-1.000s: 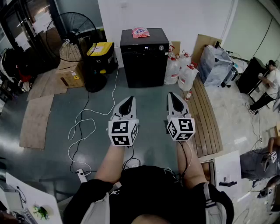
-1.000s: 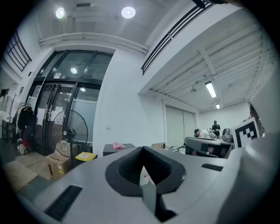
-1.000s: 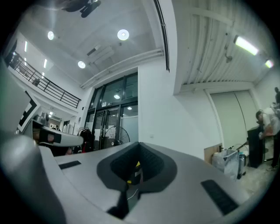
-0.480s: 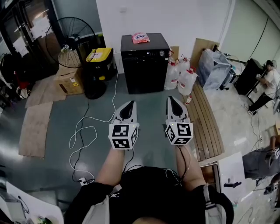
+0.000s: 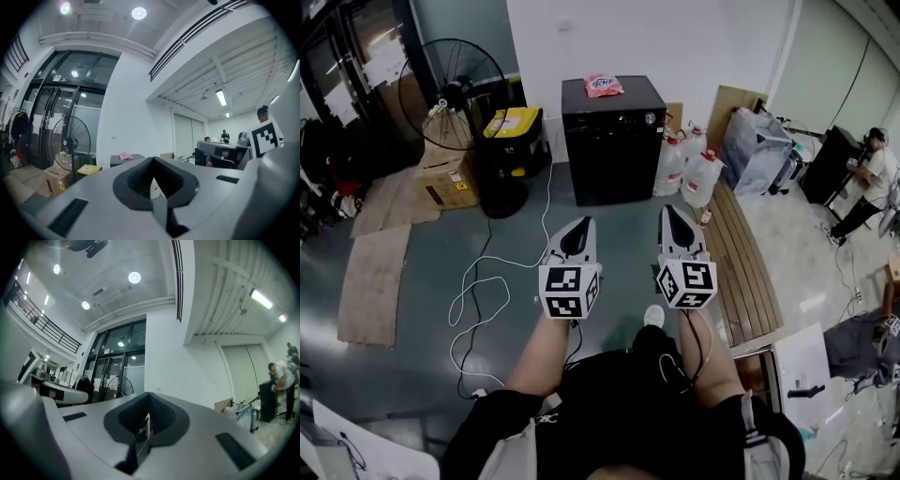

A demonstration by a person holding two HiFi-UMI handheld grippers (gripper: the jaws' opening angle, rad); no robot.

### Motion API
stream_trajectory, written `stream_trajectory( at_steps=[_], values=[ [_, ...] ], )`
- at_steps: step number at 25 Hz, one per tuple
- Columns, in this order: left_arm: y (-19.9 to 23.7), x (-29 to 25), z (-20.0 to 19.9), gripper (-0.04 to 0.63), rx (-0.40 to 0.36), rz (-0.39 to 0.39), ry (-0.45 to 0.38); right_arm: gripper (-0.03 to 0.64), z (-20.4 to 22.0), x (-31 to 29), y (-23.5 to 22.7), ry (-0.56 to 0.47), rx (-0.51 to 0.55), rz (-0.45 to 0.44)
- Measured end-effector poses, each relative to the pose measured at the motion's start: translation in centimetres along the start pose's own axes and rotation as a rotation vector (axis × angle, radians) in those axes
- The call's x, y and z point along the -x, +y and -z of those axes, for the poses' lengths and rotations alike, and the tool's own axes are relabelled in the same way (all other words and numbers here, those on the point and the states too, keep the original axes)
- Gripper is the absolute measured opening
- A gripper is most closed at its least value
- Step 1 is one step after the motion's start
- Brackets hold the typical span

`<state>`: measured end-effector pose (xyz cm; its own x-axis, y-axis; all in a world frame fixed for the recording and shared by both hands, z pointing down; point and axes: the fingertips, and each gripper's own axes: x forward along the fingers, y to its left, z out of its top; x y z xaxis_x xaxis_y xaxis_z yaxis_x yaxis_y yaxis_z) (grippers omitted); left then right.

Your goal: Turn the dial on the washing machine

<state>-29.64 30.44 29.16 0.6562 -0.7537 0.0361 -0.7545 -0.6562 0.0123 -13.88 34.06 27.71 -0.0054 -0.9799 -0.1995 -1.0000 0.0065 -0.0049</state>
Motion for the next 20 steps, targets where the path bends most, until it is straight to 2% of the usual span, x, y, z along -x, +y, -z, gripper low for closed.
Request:
stream_trajectory(
  at_steps=[11, 16, 20],
  values=[
    [-0.1, -4.5, 1.5, 0.011, -0.06, 0.013, -0.016, 0.0, 2.3, -2.9, -3.5, -0.024, 0.004, 0.021],
    [1.4, -9.3, 1.7, 0.011, -0.06, -0.019, -0.027, 0.0, 4.3, -7.6, -7.9, -0.023, -0.01, 0.039],
    [2.1, -14.4, 2.8, 0.011, -0.052, -0.026, 0.002, 0.0, 6.0, -12.2, -10.2, -0.01, -0.01, 0.021]
  ],
)
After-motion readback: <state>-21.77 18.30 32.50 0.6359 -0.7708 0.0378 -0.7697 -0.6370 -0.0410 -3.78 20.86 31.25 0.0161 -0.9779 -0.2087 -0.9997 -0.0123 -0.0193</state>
